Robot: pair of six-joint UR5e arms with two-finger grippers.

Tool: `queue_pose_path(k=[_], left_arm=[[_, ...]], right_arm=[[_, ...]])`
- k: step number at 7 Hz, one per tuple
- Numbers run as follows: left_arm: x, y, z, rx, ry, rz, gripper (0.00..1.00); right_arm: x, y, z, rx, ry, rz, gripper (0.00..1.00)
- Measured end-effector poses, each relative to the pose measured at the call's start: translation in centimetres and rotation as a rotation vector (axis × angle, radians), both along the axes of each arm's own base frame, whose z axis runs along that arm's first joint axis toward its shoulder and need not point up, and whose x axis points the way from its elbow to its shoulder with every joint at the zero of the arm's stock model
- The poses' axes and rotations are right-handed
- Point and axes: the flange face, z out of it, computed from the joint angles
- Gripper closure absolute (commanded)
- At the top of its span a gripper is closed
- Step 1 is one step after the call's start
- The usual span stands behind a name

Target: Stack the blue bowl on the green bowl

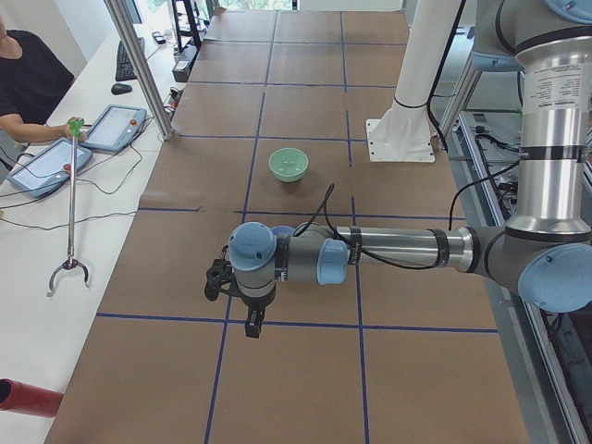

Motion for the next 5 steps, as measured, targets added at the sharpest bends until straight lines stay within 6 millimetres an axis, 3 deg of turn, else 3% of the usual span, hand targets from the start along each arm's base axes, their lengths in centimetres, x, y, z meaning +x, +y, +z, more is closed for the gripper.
queue_pose_path(k=[3,5], left_arm=[[0.0,-0.3,-0.3,0.013,-0.002,0.002,0.0],[0.1,-1.1,-2.8,0.059,-0.003,0.0,0.0]], right_arm=[[-0.1,0.0,0.0,0.0,0.0,-0.001,0.0],[-0.1,0.0,0.0,0.0,0.0,-0.001,0.0]])
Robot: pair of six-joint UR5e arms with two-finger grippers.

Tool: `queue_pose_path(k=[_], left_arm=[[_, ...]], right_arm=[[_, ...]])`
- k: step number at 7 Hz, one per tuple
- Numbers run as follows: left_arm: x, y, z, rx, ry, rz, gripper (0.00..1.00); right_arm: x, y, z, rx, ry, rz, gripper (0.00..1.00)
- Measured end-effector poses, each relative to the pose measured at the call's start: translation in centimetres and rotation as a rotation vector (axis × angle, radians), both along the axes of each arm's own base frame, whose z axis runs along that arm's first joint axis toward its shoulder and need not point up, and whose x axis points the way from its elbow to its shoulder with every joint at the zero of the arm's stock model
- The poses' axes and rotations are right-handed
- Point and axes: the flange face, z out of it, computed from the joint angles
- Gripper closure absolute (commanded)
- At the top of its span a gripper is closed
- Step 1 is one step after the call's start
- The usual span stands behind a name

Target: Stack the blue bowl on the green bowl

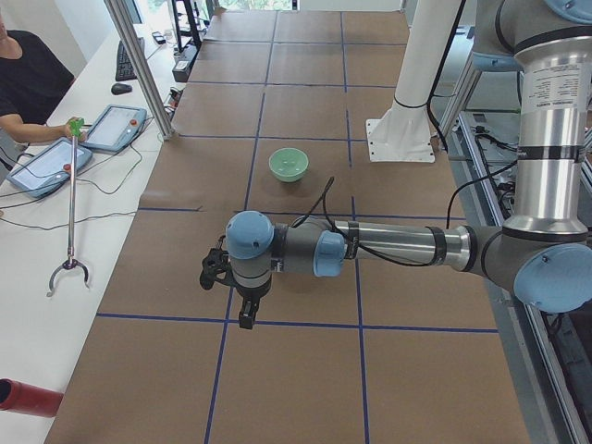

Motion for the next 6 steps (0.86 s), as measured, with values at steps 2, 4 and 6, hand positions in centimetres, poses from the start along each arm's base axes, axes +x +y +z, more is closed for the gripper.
queue_pose_path(k=[2,4,6], left_arm=[[0.3,-0.2,-2.0,0.03,0.01,-0.007,0.0],[5.5,-0.6,-5.3,-0.028,0.056,-0.049,0.0],[12.9,0.7,-5.9,-0.099,0.092,-0.094,0.0]], right_arm=[[0.0,0.0,0.0,0.0,0.0,0.0,0.0],[0.0,0.0,0.0,0.0,0.0,0.0,0.0],[0.0,0.0,0.0,0.0,0.0,0.0,0.0]])
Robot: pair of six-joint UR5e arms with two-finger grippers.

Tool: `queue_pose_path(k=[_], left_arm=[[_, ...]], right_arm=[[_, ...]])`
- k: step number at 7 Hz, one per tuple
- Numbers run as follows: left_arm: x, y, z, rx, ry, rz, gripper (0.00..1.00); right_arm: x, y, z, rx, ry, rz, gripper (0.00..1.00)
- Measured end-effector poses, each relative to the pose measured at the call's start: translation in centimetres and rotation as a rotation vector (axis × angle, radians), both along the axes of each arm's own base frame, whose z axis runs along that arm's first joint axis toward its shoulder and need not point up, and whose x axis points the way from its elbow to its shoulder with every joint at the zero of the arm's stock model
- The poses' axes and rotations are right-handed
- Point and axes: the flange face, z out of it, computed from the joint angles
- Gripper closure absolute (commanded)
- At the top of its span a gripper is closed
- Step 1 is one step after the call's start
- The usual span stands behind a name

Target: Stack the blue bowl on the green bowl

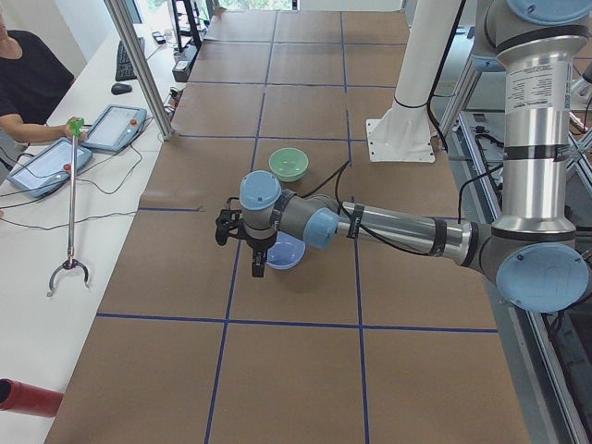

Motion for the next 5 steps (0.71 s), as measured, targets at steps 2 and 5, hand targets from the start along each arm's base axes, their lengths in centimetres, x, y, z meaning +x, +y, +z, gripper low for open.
queue_pose_path(k=[2,5], left_arm=[[6.9,1.8,1.9,-0.034,-0.007,-0.055,0.0],[13.0,3.4,5.9,-0.048,-0.016,-0.077,0.41]], right_arm=[[0.0,0.0,0.0,0.0,0.0,0.0,0.0],[0.0,0.0,0.0,0.0,0.0,0.0,0.0]])
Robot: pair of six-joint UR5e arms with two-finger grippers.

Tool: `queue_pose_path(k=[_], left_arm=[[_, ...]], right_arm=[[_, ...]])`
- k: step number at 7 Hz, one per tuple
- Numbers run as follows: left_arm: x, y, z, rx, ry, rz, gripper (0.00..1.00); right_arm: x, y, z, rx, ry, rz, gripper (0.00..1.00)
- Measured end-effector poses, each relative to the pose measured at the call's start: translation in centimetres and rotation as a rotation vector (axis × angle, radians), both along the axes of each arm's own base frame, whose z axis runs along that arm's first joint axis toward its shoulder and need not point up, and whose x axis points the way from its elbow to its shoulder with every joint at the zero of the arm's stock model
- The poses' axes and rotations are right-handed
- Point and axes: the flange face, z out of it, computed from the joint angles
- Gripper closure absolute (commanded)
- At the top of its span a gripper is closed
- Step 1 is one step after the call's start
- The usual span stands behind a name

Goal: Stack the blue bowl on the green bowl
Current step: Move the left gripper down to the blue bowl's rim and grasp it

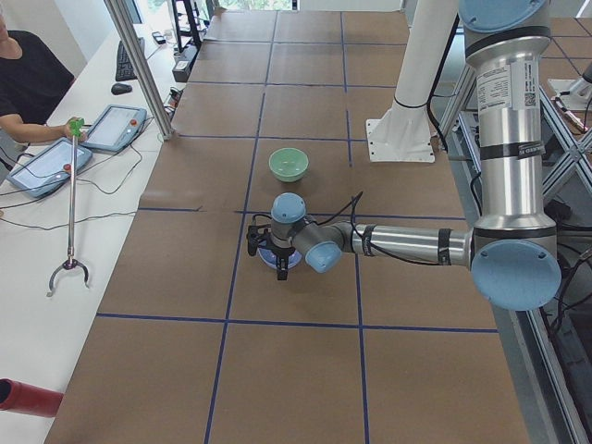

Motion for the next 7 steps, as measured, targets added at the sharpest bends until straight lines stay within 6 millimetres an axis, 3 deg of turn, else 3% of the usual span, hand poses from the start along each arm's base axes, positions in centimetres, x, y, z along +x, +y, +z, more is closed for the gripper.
queue_pose_path(k=[1,2,5,7], left_arm=[[0.3,0.2,0.9,0.006,0.004,0.002,0.75],[0.4,0.3,1.2,0.015,0.009,0.005,0.98],[0.2,0.4,-0.1,0.039,0.027,0.01,1.0],[-0.1,0.9,-5.2,0.011,0.063,0.039,1.0]], right_arm=[[0.0,0.0,0.0,0.0,0.0,0.0,0.0],[0.0,0.0,0.0,0.0,0.0,0.0,0.0],[0.0,0.0,0.0,0.0,0.0,0.0,0.0],[0.0,0.0,0.0,0.0,0.0,0.0,0.0]])
